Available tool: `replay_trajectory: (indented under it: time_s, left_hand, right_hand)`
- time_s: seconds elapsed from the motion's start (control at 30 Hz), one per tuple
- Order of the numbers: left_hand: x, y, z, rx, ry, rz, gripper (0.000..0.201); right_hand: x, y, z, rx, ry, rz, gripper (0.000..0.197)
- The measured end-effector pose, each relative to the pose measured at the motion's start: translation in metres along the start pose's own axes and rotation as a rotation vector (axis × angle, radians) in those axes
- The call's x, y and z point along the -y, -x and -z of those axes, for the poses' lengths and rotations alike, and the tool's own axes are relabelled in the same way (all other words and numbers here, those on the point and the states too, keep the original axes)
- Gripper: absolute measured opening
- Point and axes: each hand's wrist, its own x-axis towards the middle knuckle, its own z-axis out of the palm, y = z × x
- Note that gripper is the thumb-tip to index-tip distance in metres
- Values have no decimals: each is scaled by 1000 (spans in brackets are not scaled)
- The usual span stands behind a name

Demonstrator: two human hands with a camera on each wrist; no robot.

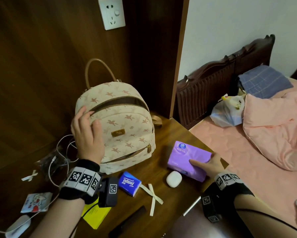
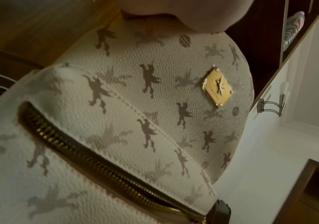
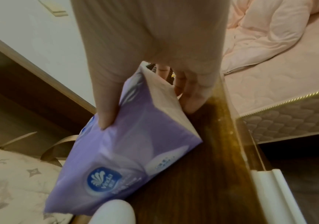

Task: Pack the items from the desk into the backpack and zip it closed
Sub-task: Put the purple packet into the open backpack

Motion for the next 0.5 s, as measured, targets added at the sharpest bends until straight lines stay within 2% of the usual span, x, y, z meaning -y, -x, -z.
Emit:
replay_trajectory:
  time_s: [0.17, 0.33, 0.4, 0.5]
  left_hand:
    - [5, 1, 3, 15, -4, -53, 53]
    - [10, -2, 9, 39, -53, -110, 48]
    - [12, -3, 11, 38, -8, -88, 48]
    - [8, -9, 16, 27, 65, 6, 46]
  right_hand:
    - [27, -6, -2, 39, -53, 232, 80]
    - [79, -4, 13, -140, -94, 476, 75]
    - [98, -3, 15, -187, -127, 568, 83]
    - [127, 1, 13, -171, -233, 633, 78]
